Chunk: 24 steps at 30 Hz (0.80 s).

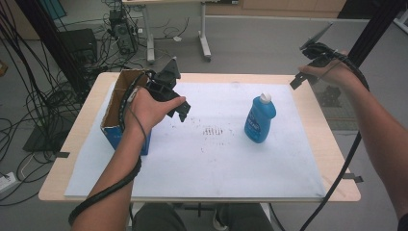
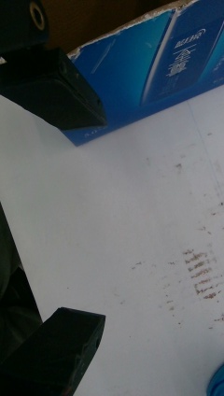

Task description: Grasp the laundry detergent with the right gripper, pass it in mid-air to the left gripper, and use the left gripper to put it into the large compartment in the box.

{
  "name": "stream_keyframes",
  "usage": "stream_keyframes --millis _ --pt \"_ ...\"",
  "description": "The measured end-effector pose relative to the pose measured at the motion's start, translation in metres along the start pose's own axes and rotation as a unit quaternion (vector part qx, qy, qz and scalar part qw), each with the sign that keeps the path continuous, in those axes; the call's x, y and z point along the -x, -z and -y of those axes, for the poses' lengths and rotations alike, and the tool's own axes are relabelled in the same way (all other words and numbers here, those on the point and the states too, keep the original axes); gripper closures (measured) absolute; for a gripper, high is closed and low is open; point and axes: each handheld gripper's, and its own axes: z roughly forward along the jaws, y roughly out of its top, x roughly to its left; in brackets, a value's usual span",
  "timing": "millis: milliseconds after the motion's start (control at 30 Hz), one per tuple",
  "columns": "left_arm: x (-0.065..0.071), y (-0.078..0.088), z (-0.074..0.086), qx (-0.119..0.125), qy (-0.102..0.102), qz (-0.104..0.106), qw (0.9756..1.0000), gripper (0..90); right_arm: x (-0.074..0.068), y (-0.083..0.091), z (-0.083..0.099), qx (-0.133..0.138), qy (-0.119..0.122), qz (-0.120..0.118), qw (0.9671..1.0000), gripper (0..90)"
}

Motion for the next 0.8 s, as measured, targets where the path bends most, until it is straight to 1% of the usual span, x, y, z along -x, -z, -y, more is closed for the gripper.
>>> stream_keyframes --millis 167,333,433,500,700,733,767,800 --pt "0.001 -0.001 0.0 -0.001 0.0 -0.001 1.0 6.5 0.001 0.0 0.001 0.0 0.002 -0.002 1.0 11.5" --pt "0.002 -0.001 0.0 -0.005 -0.005 -0.002 1.0 6.4 0.002 -0.001 0.004 0.004 0.008 -0.002 1.0 11.0" --pt "0.002 -0.001 0.0 -0.002 -0.003 0.0 1.0 6.4 0.002 -0.002 0.006 0.004 0.011 -0.004 0.9999 10.3" --pt "0.002 -0.001 0.0 0.001 -0.003 0.002 1.0 6.4 0.003 -0.001 0.008 0.017 0.009 -0.01 0.9998 10.4" --pt "0.004 -0.002 0.0 0.002 -0.005 0.004 1.0 6.4 0.001 -0.001 0.017 0.023 0.014 -0.016 0.9995 10.1" --pt "0.006 -0.003 0.0 0.001 -0.007 0.004 1.0 6.4 0.0 -0.001 0.022 0.029 0.015 -0.017 0.9993 9.2" --pt "0.006 -0.003 0.0 0.001 -0.007 0.004 1.0 6.4 0.0 -0.001 0.022 0.029 0.015 -0.017 0.9993 9.2" --pt "0.008 -0.004 0.0 -0.001 -0.009 0.004 0.9999 6.4 -0.002 0.0 0.027 0.037 0.018 -0.019 0.999 9.0"
